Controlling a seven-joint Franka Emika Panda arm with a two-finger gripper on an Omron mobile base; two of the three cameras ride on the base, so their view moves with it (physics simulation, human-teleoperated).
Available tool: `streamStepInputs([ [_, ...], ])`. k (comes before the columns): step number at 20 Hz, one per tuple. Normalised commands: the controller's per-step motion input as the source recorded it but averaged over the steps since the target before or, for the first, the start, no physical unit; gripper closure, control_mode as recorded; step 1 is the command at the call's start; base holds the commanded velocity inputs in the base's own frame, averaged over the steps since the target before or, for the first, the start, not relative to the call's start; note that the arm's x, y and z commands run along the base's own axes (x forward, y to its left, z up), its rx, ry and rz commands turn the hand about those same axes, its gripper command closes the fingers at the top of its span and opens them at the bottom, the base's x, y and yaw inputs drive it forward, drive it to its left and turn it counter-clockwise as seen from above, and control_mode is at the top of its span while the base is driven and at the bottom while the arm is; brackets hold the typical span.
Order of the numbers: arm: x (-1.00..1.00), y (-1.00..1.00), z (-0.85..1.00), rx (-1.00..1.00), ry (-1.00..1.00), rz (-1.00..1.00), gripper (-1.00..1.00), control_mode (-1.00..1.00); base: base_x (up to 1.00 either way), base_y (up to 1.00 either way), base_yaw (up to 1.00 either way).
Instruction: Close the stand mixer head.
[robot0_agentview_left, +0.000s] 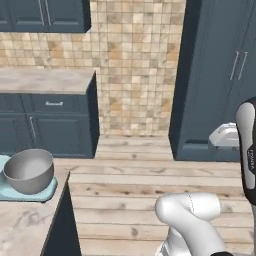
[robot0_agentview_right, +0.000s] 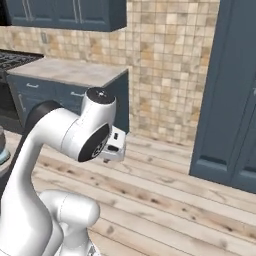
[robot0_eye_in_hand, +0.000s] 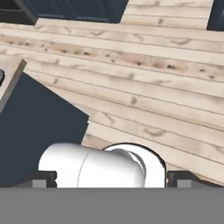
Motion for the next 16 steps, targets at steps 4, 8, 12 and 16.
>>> streamStepInputs([
  [4, 0.00, 0.00, 0.00, 0.00, 0.00, 0.00, -1.00, 1.00, 0.46, -0.44, 0.51],
  [8, 0.00, 0.00, 0.00, 0.00, 0.00, 0.00, -1.00, 1.00, 0.22, -0.58, 0.61],
  [12, 0.00, 0.00, 0.00, 0.00, 0.00, 0.00, -1.00, 1.00, 0.12, -0.66, 0.66],
  [16, 0.00, 0.00, 0.00, 0.00, 0.00, 0.00, -1.00, 1.00, 0.03, -0.78, 0.68],
])
